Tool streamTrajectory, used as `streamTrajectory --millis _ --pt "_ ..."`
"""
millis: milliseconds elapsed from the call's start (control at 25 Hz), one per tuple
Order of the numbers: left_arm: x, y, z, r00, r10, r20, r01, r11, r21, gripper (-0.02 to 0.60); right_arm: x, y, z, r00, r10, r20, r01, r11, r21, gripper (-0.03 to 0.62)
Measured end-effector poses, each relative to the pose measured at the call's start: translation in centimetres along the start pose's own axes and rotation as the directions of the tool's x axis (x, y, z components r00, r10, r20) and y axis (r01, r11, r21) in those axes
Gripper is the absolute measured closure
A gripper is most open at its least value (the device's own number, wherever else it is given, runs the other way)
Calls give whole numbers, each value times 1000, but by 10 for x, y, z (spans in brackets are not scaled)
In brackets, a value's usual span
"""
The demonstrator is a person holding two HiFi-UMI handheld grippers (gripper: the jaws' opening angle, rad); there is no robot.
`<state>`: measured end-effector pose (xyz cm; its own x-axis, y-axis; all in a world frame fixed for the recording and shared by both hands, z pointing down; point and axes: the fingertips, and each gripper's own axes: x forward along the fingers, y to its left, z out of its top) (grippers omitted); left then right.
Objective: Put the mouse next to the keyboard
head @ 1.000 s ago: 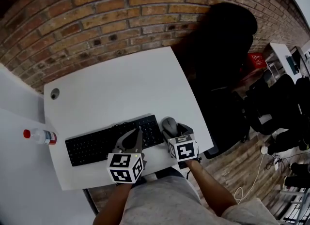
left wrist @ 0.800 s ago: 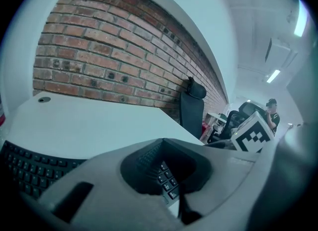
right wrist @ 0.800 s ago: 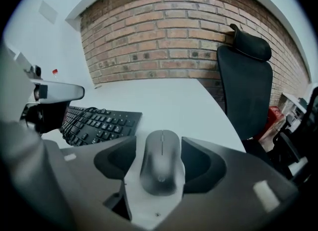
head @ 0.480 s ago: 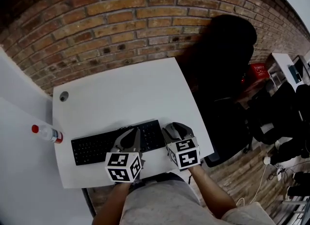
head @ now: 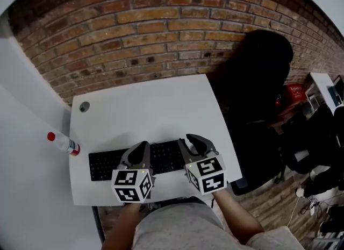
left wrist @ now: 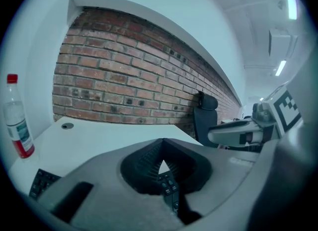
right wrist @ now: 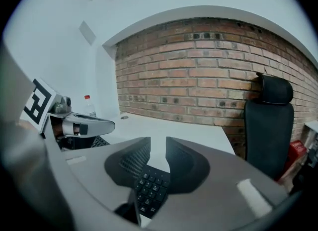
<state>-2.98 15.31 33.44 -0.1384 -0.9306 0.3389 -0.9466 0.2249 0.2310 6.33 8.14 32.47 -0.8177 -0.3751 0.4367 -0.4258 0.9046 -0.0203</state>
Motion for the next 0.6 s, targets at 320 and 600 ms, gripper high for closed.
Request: streamTrajectory --millis 320,600 --pt "-21 23 12 997 72 34 -73 997 36 589 5 20 25 997 49 52 -47 998 -34 588" --pt "-24 25 10 996 86 27 -87 996 32 589 5 24 24 996 70 47 -69 997 -29 588"
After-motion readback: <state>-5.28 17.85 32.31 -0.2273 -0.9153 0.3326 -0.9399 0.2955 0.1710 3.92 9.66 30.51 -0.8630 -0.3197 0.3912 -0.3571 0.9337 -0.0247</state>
